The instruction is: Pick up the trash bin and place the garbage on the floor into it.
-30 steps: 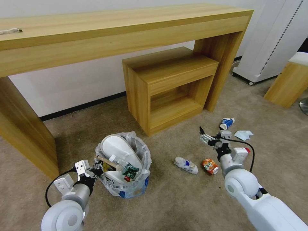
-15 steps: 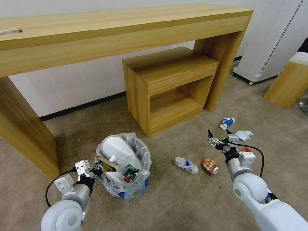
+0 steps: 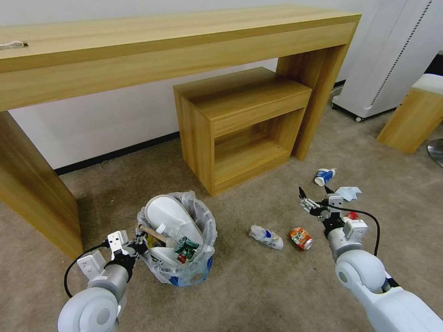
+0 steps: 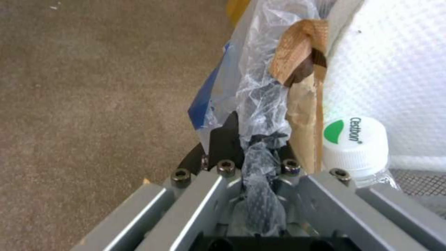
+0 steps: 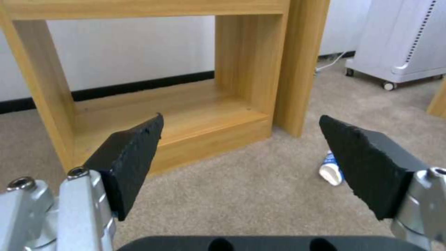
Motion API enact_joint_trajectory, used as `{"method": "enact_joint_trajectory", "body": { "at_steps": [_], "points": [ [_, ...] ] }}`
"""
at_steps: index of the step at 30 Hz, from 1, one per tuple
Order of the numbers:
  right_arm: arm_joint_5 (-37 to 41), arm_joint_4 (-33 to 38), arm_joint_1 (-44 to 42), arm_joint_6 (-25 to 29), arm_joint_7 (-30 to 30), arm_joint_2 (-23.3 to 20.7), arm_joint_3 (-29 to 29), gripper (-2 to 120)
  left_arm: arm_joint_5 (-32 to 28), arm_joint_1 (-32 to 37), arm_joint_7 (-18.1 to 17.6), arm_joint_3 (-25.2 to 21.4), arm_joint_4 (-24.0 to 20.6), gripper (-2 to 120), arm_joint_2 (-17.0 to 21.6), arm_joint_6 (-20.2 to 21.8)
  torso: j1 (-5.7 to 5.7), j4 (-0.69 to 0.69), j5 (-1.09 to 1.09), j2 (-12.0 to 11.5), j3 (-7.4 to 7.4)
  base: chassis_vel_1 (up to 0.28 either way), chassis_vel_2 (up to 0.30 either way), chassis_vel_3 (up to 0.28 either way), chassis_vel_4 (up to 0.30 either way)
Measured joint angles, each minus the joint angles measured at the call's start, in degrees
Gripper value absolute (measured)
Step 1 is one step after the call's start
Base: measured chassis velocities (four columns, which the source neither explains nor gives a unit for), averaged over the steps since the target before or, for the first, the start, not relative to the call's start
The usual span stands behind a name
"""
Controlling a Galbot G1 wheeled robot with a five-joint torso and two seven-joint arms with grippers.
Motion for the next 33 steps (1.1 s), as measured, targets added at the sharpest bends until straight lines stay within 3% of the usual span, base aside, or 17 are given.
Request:
{"method": "enact_joint_trajectory", "body": {
  "at_steps": [33],
  "points": [
    [-3.6,-1.3,0.5,1.3,-0.2,0.8,-0.5,84,0.1,0.1,-0.3,-1.3,-0.6,1,-0.3,-1.7,0.00,0.00,0.00,0.0,0.00,-0.007,-0.005,-0.006,-0.005]
  ]
}}
